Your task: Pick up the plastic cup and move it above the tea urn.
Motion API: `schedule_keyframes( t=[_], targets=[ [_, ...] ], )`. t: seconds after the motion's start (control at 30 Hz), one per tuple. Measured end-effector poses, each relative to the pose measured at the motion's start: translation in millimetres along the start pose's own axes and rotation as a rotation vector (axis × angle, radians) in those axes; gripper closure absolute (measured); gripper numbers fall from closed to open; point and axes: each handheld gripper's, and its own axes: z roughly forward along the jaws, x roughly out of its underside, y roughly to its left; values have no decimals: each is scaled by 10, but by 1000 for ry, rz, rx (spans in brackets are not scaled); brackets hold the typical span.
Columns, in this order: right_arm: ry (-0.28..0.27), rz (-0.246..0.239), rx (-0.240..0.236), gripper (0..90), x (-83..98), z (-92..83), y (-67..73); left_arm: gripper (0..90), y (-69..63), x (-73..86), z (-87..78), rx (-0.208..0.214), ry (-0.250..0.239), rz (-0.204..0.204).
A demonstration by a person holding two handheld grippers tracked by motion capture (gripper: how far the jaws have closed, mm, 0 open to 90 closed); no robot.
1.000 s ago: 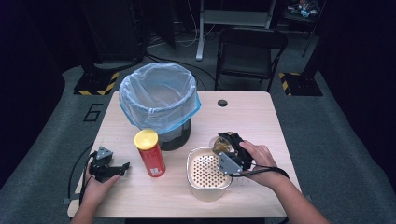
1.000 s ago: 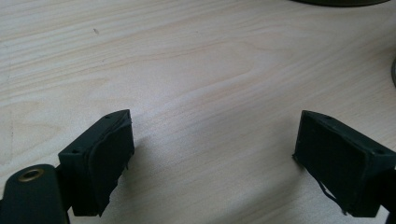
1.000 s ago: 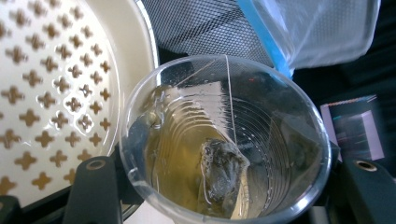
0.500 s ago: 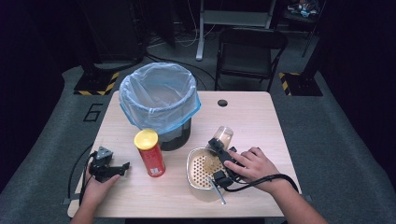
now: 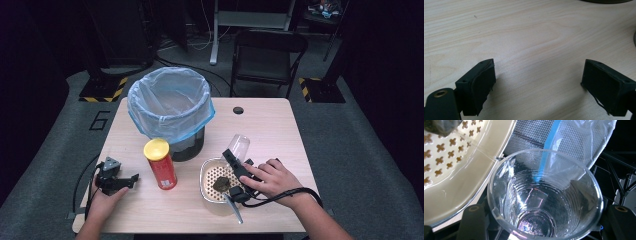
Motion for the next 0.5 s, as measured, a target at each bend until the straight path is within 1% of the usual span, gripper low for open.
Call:
schedule_keyframes(
  t=[0.03, 0.07, 0.13, 0.17, 0.2, 0.23, 0.27, 0.3, 0.33, 0.37, 0.43, 0.47, 0.5],
  targets=[
    [-5, -6, -5, 336, -2, 4, 1, 117, 2, 0, 3, -2, -4, 2],
    [2, 5, 26, 336, -1, 1, 0, 117, 0, 0, -1, 0, 1, 0],
    [2, 4, 27, 335, -7, 0, 6, 117, 0, 0, 1, 0, -1, 0],
    [-8, -5, -12, 335, -16, 3, 19, 117, 3, -1, 3, -2, -5, 4],
    [-11, -4, -14, 335, -21, 4, 21, 117, 0, 0, 1, 0, -1, 0],
    [-12, 4, 8, 335, -23, 11, 11, 118, -1, 0, -1, 1, 2, -1],
    [-12, 4, 8, 335, -23, 11, 11, 117, -1, 0, -1, 1, 2, -1],
    [-16, 4, -12, 336, -34, 4, 20, 117, 3, -1, 2, -1, -3, 4],
    [-19, 4, -15, 335, -35, 6, 21, 117, -1, 0, 0, 0, 1, -2],
    [-21, 5, -13, 335, -34, 9, 18, 117, 3, -1, 2, -1, -3, 3],
    [-26, 1, -20, 335, -34, 10, 10, 117, 0, 0, 0, 0, 0, 0],
    [-26, 9, -27, 335, -31, 11, 4, 117, 0, 0, 1, -1, -1, 0],
    [-18, 5, -13, 335, -32, 0, -1, 117, 0, 0, 0, 0, 0, 0]
  ],
)
